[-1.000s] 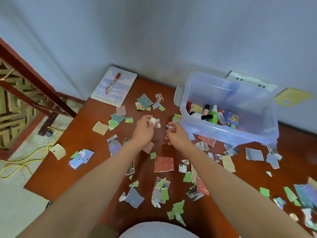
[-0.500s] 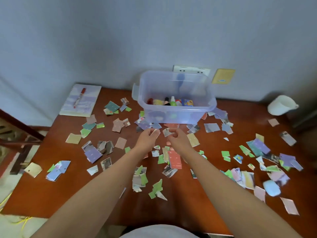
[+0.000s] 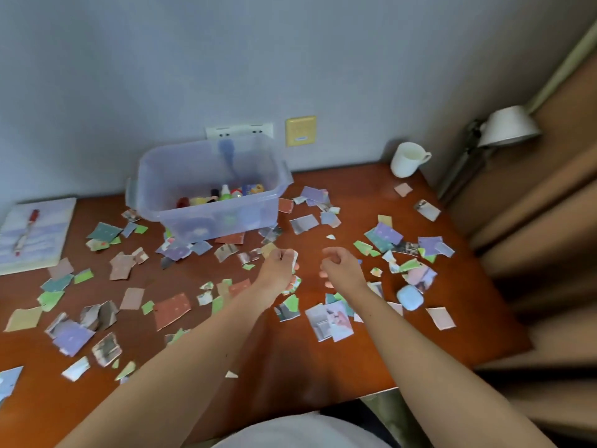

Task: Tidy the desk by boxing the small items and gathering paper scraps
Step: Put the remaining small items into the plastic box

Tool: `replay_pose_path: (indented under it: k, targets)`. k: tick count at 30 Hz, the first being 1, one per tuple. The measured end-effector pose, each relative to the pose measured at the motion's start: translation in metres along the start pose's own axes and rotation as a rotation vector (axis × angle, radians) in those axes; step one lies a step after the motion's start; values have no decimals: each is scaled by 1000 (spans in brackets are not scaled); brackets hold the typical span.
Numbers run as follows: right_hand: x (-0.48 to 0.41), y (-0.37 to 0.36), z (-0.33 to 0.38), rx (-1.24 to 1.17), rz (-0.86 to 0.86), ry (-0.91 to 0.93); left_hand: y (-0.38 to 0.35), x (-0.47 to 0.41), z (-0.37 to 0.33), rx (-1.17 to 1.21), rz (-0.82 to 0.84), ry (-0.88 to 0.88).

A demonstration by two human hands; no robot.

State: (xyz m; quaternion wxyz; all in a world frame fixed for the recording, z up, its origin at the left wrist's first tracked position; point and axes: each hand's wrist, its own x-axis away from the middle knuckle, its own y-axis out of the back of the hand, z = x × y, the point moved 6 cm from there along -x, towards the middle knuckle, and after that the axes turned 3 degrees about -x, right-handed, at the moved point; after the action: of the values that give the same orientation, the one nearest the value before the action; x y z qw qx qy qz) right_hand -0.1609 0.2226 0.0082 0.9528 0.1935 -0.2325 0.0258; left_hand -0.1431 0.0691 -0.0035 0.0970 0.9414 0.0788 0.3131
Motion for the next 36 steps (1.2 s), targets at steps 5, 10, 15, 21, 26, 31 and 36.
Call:
replay_pose_path:
  k: [5,10,15,21,26,31,36]
  targets:
    - [-13,66,-22,-16,-38,-9,-70,-1,-18,-46,24,-9]
    - [-26,118,-51,-21,-79,-57,-131,-1,-27,-56,84,-16]
    - [-34,160,-83,51,-92,-81,-184,4,-25,-34,156,41]
    - [-47,177,-109,257,-37,-52,-221,2,-12,-71,166,54]
    - [-58,180,-123,448,-23,9,-237,0,-4,-113,131,83]
    - [-67,180,-130,608,54,35,-247,1,0,-145,93,81]
    - [-71,177,-135,715,146,46,-253,1,2,-126,77,103]
